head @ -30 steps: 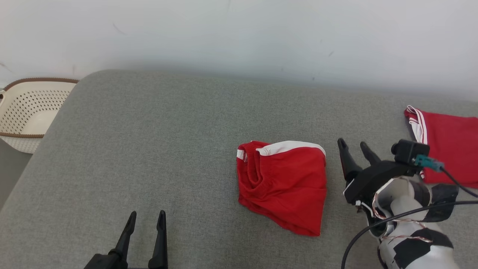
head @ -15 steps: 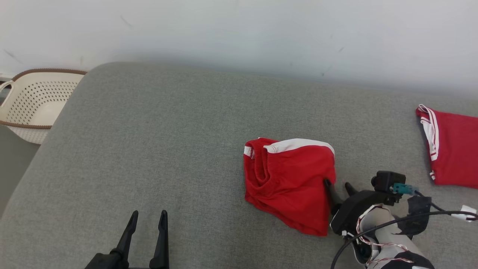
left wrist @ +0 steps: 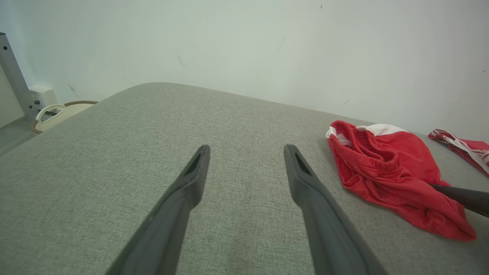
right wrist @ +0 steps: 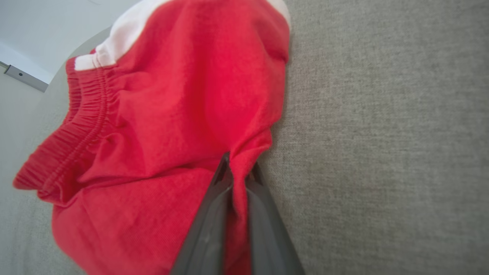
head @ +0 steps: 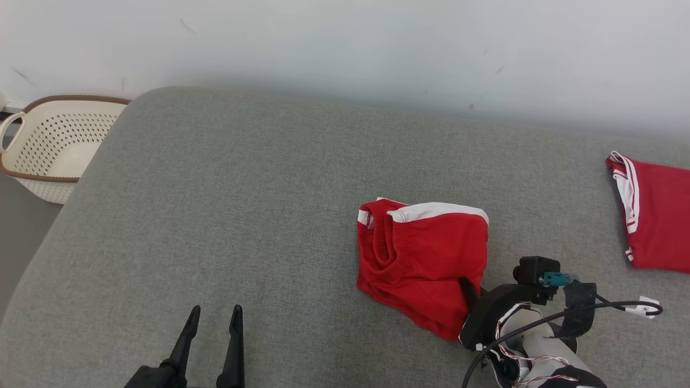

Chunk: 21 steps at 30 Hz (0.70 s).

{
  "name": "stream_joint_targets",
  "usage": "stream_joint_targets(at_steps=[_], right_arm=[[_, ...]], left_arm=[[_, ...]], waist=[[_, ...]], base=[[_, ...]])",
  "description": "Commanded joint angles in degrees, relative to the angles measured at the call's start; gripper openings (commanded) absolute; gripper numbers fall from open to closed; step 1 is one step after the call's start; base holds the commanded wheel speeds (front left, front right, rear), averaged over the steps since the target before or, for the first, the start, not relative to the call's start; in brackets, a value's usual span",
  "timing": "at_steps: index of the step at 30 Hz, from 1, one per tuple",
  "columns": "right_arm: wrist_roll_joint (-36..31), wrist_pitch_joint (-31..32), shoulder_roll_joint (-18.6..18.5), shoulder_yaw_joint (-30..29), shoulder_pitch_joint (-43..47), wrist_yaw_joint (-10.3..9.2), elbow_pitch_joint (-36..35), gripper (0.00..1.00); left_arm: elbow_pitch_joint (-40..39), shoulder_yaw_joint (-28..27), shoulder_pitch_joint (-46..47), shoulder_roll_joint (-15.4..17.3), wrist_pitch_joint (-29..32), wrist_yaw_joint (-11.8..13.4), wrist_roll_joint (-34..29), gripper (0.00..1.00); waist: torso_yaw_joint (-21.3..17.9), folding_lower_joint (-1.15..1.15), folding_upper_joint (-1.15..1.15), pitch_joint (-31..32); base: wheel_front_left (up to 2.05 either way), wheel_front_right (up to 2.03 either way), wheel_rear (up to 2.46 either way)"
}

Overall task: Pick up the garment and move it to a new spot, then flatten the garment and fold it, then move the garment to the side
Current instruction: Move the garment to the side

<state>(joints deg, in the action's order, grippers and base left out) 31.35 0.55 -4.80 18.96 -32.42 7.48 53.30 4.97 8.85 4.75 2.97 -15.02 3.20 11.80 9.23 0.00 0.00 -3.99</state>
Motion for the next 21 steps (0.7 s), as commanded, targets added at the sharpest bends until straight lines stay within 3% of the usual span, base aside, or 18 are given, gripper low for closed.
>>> stream_joint_targets(at_steps=[1, 10, 21], right_arm=[[0.23, -0.04, 0.23, 0.55, -0.52, 0.03, 0.53, 0.00], [-4.59, -3.73, -5.42, 5.86, -4.79, 0.03, 0.13, 0.00], [-8.29, -2.69, -16.59, 15.00, -15.00, 0.03, -4.68, 0.00]], left_arm=[[0.16, -0.02, -0.16, -0.01, -0.19, 0.08, -0.14, 1.00], [-0.59, -0.75, -0.24, -0.04, -0.19, 0.34, 0.18, 1.00], [-3.56, -1.78, 1.81, -0.04, -0.19, 0.02, 0.32, 1.00]], waist=[[-0.05, 0.00, 0.00, 0.00], [-1.79, 0.00, 0.00, -0.93], [-6.94, 0.00, 0.00, -5.49]], base=[[0.00, 0.00, 0.00], [0.00, 0.00, 0.00], [0.00, 0.00, 0.00]])
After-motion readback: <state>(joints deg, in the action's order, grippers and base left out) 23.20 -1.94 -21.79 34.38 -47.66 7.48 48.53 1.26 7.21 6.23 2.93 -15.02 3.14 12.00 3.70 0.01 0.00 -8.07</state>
